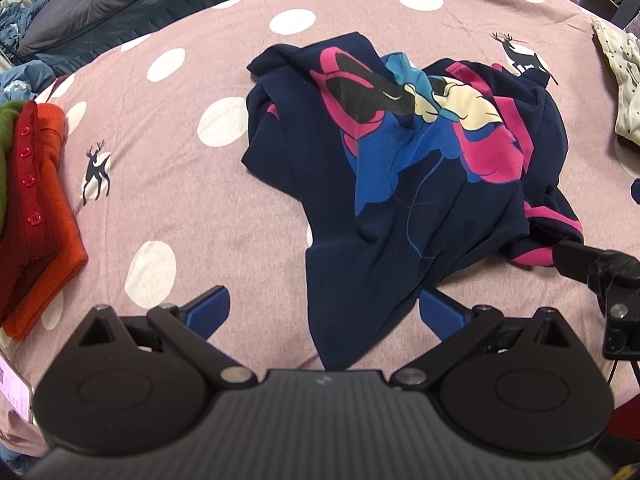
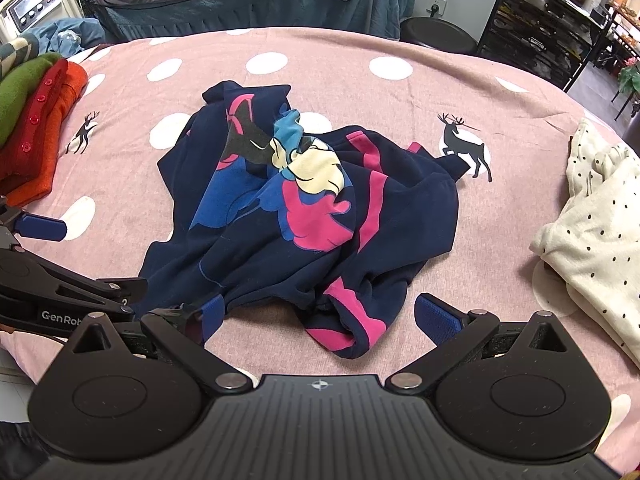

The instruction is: Fold small clothes

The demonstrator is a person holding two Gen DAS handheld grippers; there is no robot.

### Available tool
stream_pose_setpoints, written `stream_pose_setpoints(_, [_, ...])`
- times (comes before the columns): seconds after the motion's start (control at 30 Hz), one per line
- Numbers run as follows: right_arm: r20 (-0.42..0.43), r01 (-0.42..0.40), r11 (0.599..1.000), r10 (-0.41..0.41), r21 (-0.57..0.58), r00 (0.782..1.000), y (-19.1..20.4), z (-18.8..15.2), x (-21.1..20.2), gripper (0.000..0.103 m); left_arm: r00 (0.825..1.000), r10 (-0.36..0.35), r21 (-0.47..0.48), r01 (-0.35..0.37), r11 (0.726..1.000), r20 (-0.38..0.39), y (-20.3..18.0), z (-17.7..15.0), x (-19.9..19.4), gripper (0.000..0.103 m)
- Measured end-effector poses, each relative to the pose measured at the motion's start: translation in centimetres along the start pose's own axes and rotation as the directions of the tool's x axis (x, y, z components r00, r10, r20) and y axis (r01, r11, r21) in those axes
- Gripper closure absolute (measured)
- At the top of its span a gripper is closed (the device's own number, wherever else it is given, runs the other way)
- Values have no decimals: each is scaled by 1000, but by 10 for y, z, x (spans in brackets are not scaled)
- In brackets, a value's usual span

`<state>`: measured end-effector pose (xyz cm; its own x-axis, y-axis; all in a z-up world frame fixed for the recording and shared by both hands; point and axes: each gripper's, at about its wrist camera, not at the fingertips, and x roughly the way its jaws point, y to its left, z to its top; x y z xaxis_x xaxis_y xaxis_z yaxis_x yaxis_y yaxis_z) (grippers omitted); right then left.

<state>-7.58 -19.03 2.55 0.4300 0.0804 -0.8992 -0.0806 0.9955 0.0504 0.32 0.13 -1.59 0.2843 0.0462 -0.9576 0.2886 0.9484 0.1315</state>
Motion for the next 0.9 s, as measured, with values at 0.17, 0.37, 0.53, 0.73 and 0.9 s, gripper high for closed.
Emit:
stream_pose_setpoints(0.17, [-7,-13,1000,13,8,1000,-1,1,3,0,1000,-4,0,4,1000,-11,0,1,1,0])
stream_pose_setpoints(0.37, [-13,-32,999,33,17,999,-1,1,4,0,1000,-13,1,14,1000,-26,0,1,2,0])
stream_pose_setpoints(0.53, [-9,-21,1000,21,12,1000,-1,1,4,0,1000,-14,4,14,1000,-27,-1,1,4,0])
stream_pose_setpoints(0.73, [-9,-12,1000,12,5,1000,-1,0,5,0,999,-20,0,20,1000,-40,-1,0,6,0])
stream_pose_setpoints(0.9, [-8,-12,1000,12,6,1000,0,0,5,0,999,-20,-4,19,1000,-49,0,-1,7,0])
